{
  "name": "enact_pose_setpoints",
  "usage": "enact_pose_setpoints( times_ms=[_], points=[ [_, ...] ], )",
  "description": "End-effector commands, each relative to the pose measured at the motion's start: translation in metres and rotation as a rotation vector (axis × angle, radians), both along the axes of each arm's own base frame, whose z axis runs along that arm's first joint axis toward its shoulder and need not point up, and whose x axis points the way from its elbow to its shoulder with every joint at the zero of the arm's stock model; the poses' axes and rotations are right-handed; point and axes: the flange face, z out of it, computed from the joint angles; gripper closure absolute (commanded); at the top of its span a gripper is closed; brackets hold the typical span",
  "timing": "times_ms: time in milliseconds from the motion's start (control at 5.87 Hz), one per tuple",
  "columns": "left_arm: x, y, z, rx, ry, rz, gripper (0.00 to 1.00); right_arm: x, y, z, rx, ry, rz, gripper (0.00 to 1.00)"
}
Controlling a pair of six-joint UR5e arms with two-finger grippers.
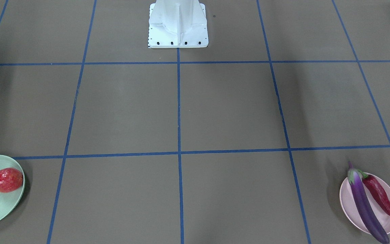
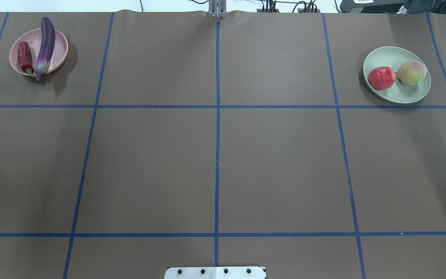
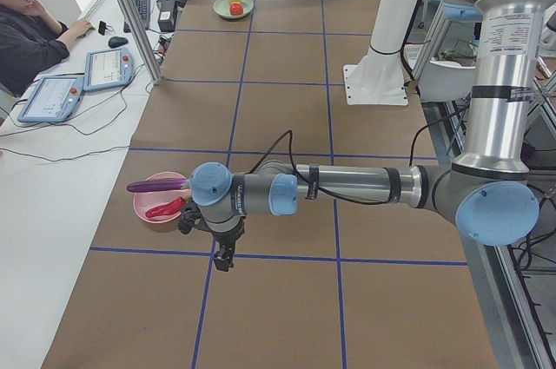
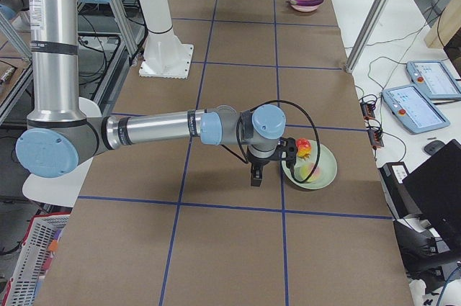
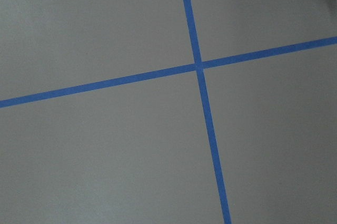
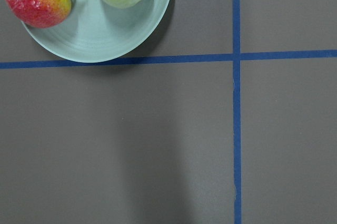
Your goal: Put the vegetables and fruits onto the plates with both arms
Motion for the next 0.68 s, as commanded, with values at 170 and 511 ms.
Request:
enact_pose_setpoints(
  times_ms=[170,511],
  points=[
    [0.001,-0.006,0.002,0.013,-0.001,-0.003,0.0,0.005,0.003,0.004,-0.006,0.004,0.009,0.0],
    [0.001,-0.008,-0.001,0.019,-0.001,-0.002,0.0,0.012,0.013,0.015,-0.021,0.023,0.016,0.0]
  ],
)
